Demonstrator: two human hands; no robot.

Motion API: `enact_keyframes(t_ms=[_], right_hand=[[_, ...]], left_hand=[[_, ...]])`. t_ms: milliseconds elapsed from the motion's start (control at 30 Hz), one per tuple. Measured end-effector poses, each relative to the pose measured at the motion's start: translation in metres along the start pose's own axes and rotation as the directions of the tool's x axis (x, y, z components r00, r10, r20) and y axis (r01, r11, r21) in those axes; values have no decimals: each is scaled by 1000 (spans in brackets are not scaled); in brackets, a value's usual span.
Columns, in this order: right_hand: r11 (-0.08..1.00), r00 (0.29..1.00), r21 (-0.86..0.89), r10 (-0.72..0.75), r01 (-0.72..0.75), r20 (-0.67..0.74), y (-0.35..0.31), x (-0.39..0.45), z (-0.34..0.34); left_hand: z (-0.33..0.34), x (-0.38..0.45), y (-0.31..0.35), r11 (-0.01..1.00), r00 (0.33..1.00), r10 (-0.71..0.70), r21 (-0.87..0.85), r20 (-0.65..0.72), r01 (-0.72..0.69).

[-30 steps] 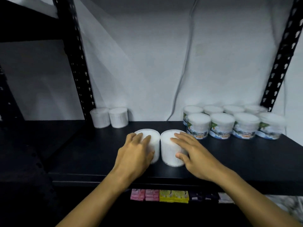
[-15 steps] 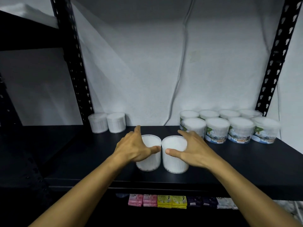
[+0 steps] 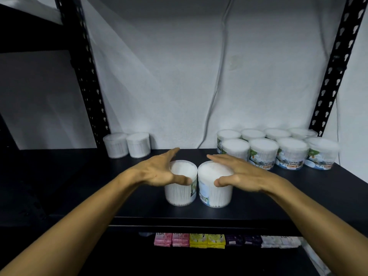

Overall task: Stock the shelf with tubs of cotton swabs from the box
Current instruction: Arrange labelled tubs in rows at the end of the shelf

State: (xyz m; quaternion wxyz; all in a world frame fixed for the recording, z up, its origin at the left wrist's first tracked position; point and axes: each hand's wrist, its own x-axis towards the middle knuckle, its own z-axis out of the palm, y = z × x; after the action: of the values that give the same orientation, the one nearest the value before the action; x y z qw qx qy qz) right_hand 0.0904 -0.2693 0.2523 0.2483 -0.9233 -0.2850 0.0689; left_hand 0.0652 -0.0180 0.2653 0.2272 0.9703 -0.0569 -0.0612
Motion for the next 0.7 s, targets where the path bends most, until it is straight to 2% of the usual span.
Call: enact_keyframes(t_ms=[133, 200, 400, 533, 700], right_hand=[[980, 988, -152, 111, -127, -110, -7, 3, 11], [963, 979, -208, 142, -171, -148, -12, 6, 13], [957, 992, -265, 99, -116, -77, -16, 10, 7], [979, 999, -198, 42, -40, 8, -11, 9, 1], [988, 995, -155, 12, 3, 94, 2, 7, -3]], left_hand=[[6, 4, 8, 952, 984, -101, 274, -149, 139], [6, 9, 11, 940, 981, -92, 311, -171, 143], [-4, 20, 19, 949, 994, -105, 299, -7, 102], [-12, 22, 20, 959, 992, -20, 283, 125, -17], [-11, 23, 16, 973, 987, 36, 221, 158, -71]])
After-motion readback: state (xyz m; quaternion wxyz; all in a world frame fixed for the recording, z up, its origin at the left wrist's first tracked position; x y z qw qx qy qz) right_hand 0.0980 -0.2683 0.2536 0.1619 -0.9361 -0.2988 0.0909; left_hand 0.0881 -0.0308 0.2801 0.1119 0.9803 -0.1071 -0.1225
